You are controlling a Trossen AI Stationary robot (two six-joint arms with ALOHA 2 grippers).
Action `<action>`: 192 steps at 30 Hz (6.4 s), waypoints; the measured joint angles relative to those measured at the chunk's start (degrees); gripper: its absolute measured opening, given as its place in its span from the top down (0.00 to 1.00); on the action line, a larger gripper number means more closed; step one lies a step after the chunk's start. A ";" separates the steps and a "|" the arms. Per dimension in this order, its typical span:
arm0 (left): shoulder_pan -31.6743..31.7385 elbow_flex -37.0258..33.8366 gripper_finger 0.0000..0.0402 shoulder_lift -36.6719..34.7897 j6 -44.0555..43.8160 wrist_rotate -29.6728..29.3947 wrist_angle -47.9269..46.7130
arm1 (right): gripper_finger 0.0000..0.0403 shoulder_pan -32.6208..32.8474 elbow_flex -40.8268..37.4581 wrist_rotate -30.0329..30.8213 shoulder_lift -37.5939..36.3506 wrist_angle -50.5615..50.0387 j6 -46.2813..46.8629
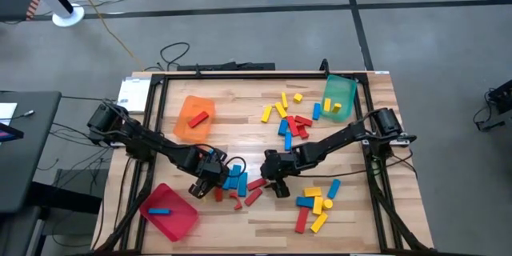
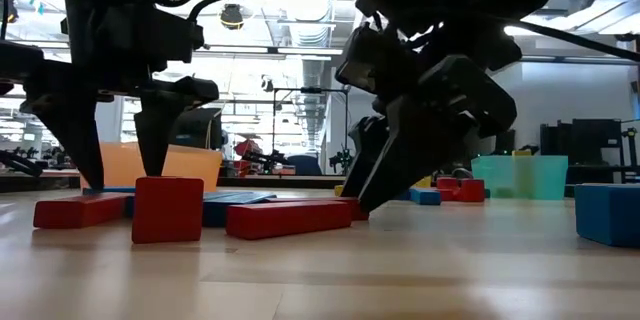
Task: Sort blocks
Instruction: Put the red wooden block into the orange bin
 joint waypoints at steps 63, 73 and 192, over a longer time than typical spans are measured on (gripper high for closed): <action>-6.43 0.00 0.48 -24.00 30.32 -9.41 33.96 | 0.77 0.27 1.51 -10.62 -17.17 20.11 -5.06; -8.60 0.00 0.48 -24.00 33.95 -9.37 38.69 | 0.77 -1.51 1.51 -13.92 -17.17 21.64 -2.90; 3.32 -0.02 0.85 -26.02 20.44 -19.90 25.53 | 0.40 -6.15 1.53 -5.30 -17.21 3.11 1.98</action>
